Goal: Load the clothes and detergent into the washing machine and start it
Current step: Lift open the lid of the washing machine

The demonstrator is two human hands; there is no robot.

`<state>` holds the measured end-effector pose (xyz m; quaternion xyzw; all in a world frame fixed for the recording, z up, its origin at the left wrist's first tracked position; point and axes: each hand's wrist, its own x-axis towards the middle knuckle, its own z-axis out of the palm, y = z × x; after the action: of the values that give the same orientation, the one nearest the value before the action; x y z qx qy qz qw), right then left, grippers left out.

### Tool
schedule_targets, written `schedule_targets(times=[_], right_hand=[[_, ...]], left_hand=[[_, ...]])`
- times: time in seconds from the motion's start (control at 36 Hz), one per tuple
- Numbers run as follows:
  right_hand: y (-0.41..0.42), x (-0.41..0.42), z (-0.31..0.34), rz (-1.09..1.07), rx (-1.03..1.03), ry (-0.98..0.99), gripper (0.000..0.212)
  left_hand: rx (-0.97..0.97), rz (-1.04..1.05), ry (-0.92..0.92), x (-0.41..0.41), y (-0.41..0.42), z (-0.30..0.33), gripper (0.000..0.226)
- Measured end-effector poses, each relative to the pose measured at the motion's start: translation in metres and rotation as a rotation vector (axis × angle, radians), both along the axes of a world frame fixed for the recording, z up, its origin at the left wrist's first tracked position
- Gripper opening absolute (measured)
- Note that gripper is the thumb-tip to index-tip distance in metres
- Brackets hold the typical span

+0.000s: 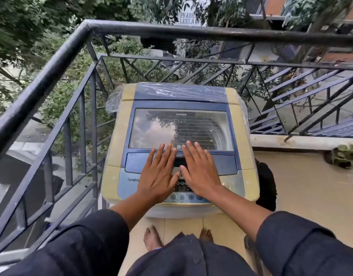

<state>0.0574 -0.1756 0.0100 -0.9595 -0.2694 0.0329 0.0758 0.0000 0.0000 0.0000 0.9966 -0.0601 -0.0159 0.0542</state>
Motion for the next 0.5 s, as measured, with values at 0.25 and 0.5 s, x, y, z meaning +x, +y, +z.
schedule_targets(times=[0.25,0.5], right_hand=[[-0.007,-0.019,-0.015,0.046,-0.023,-0.007,0.068],[-0.007,-0.027,-0.016,0.089,0.016,-0.037,0.059]], left_hand=[[-0.007,-0.001,0.026,-0.025,0.002,-0.018,0.075],[-0.005,-0.048,0.029,-0.038,0.000,-0.017,0.076]])
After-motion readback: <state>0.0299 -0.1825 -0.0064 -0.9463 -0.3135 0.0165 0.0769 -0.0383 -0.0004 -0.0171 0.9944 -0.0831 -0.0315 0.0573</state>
